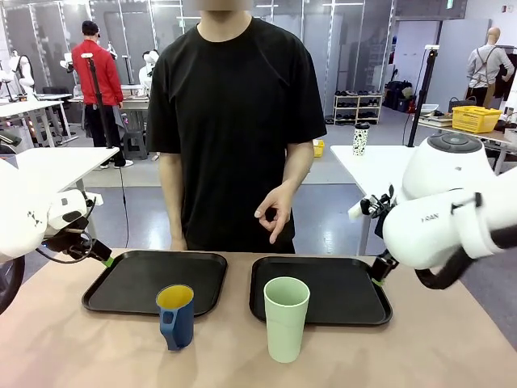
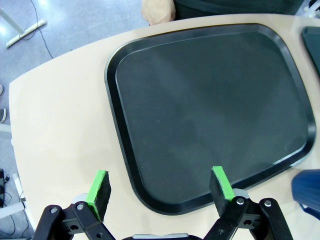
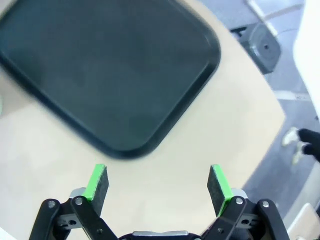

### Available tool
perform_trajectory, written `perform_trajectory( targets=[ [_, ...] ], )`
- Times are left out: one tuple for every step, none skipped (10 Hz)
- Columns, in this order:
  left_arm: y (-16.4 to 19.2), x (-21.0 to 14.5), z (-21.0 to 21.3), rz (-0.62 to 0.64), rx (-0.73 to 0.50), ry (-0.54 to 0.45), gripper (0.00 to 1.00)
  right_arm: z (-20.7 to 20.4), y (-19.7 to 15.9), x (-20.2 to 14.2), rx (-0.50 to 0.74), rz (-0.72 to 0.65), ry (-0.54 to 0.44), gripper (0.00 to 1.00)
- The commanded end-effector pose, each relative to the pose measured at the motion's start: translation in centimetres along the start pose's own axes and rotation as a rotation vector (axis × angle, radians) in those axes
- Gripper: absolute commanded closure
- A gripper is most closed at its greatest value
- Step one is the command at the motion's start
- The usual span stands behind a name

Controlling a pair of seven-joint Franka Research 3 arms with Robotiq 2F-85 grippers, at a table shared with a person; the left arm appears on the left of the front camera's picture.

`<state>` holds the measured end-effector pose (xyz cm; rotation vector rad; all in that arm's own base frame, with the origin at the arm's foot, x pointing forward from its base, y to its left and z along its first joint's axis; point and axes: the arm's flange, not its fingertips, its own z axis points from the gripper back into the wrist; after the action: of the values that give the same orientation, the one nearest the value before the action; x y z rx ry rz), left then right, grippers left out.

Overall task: Sort and store the cups by type.
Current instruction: Pick up the Reusable plastic cup.

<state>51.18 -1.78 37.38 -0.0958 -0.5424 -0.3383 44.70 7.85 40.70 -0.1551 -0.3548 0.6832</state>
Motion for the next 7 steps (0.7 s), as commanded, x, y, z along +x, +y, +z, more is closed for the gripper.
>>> perform_trajectory(
  targets=[
    [-0.1,-0.1,0.4,-0.004,-0.002,-0.008,0.0,2.8,0.4,-1.9,-0.014,0.233,0.018,0.0],
    [-0.1,-0.1,0.4,-0.004,-0.002,-0.008,0.0,4.0,0.6,-2.7,0.052,0.352,0.0,0.0],
    [-0.1,-0.1,0.4,-0.004,-0.002,-0.008,0.0,4.9,0.7,-3.4,0.127,0.441,0.012,0.0],
    [-0.1,-0.1,0.4,-0.004,-0.002,-0.008,0.0,5.7,0.9,-3.9,0.15,0.511,0.022,0.0],
    [-0.1,-0.1,0.4,-0.004,-0.002,-0.008,0.0,6.2,1.1,-4.5,0.184,0.598,0.029,0.0],
    [-0.1,-0.1,0.4,-0.004,-0.002,-0.008,0.0,6.6,1.0,-5.0,0.266,0.69,0.034,0.0],
    [-0.1,-0.1,0.4,-0.004,-0.002,-0.008,0.0,6.5,0.8,-5.1,0.261,0.717,0.054,0.0]
  ],
)
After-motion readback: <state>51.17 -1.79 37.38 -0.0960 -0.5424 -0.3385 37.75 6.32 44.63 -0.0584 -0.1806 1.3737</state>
